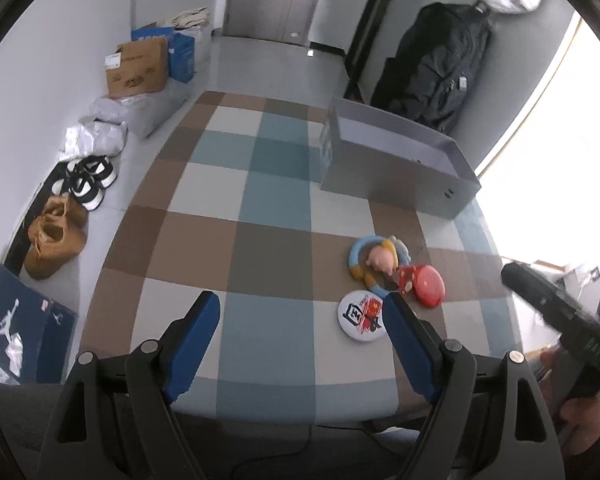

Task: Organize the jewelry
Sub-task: 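Move both tools back over the remaining items, then grasp the white badge with the left gripper while the right grasps the red badge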

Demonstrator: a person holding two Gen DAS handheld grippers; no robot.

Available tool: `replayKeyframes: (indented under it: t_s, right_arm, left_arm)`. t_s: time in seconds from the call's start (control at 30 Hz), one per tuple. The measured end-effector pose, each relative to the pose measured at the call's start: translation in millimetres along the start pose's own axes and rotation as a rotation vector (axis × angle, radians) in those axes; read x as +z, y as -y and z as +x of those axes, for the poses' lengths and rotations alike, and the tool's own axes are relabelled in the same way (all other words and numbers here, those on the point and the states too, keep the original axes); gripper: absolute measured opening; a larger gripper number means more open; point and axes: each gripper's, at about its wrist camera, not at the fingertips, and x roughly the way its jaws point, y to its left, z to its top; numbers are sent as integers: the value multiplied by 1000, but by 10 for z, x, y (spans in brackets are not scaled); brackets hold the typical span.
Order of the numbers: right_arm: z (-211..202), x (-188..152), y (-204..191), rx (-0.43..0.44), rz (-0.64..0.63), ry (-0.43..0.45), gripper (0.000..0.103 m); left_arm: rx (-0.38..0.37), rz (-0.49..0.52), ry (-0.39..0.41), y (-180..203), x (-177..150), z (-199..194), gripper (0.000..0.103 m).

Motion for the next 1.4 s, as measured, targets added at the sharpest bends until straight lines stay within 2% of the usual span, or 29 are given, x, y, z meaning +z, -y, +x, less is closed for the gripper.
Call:
replayKeyframes:
  t_s: [0.13,0.23,0.6,0.83,0.93,1.0,1.07,1.2,1.4]
  right_arm:
    - [10,-11,0,6,17,-9,103]
    - [19,-24,-2,4,14,-13,103]
    - [34,-27,86,7,37,-12,103]
    - [95,-29,68,6,28,-27,103]
    - [127,-32,72,6,32,-36,103]
    - [142,-34,74,5,35,-39,103]
    - [154,-39,81,3,36,-43,103]
    - [176,-44,92,1,44,-50,103]
    - [208,-69,99,-17,41,-70,103]
  left_arm:
    - [-9,70,-50,139,-87,130,80]
    - [1,81,-80,168,-128,217,80]
    - [11,165,-117,269,-184,399,78]
    - [69,271,-105,394,-233,413,72]
    - [54,284,-103,418,-227,387,59]
    - [44,293,-103,419,-212,381,46]
    - [37,303,-103,429,-196,384,37]
    - [15,290,-108,414,-174,389,37]
    - [-66,177,-120,263,-70,370,37]
